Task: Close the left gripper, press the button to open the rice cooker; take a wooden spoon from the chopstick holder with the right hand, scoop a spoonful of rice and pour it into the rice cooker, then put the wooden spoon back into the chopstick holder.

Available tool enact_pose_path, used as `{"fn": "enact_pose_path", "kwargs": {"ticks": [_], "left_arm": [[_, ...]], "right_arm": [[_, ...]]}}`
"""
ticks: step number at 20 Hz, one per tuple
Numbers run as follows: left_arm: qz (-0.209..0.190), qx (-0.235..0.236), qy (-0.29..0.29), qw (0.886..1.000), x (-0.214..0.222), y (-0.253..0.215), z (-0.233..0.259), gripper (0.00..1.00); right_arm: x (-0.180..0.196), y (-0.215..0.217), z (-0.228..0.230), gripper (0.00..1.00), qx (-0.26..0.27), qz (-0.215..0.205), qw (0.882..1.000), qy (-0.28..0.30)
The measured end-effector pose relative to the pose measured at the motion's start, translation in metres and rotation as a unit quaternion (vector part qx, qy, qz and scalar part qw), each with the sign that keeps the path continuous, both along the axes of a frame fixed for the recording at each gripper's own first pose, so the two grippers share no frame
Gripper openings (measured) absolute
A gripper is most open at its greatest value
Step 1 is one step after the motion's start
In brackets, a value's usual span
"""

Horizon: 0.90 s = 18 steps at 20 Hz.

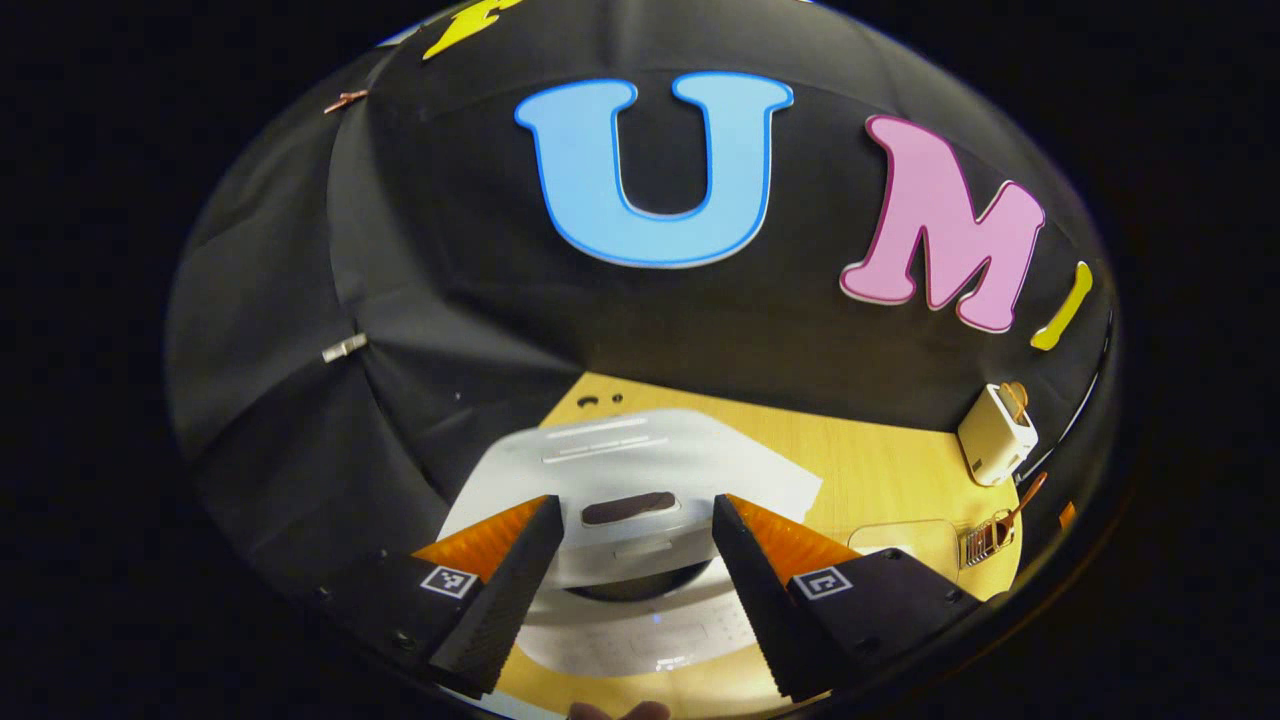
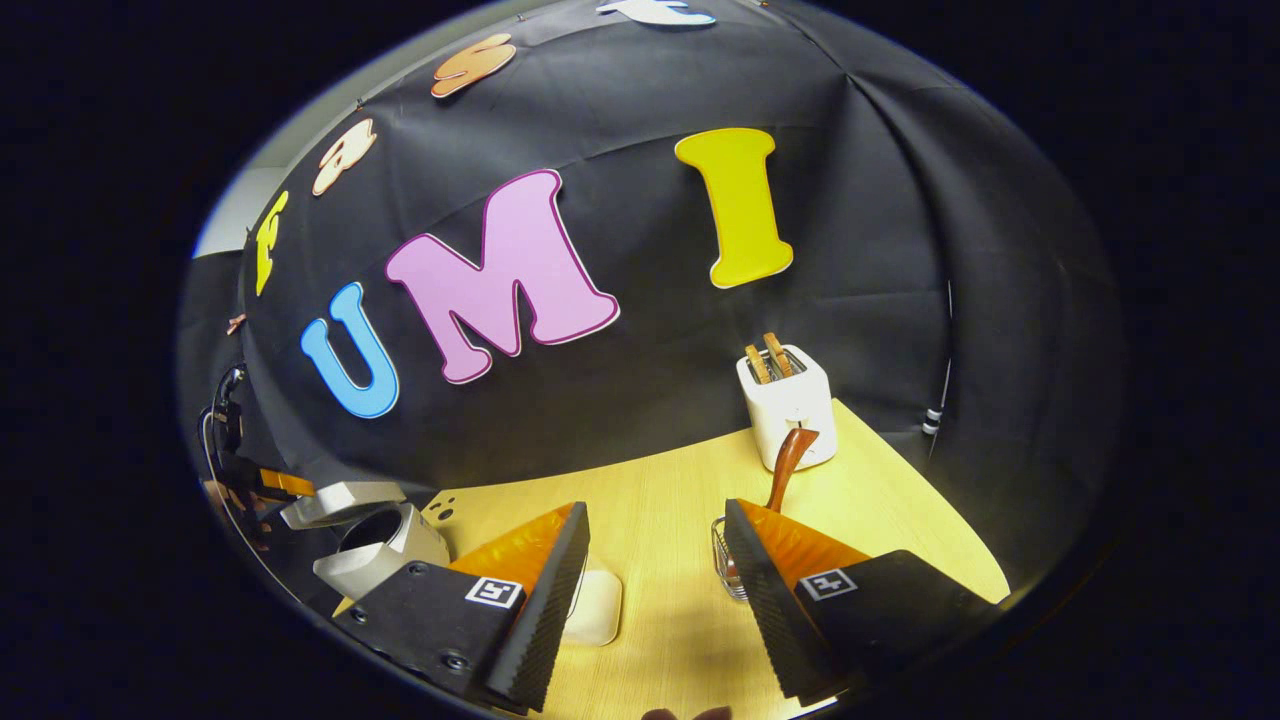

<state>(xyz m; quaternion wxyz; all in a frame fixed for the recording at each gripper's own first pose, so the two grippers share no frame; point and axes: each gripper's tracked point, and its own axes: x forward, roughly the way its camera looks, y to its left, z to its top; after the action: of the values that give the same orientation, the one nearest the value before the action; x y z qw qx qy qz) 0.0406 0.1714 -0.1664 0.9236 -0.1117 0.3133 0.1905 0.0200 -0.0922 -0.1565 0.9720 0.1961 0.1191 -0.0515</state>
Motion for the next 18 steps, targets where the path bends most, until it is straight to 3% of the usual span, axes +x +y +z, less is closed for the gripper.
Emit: {"fn": "enact_pose_path", "kwargs": {"ticks": [9, 18], "left_arm": [[0.003, -0.048, 0.088, 0.995, -0.003, -0.004, -0.058, 0.98], [-0.011, -0.093, 0.199, 0.975, -0.010, -0.009, -0.087, 0.99]], "right_arm": [[0.012, 0.004, -0.013, 0.84, 0.010, 0.033, 0.999, 0.004], [0.019, 0.004, -0.025, 0.85, 0.020, 0.058, 0.998, 0.011]]}}
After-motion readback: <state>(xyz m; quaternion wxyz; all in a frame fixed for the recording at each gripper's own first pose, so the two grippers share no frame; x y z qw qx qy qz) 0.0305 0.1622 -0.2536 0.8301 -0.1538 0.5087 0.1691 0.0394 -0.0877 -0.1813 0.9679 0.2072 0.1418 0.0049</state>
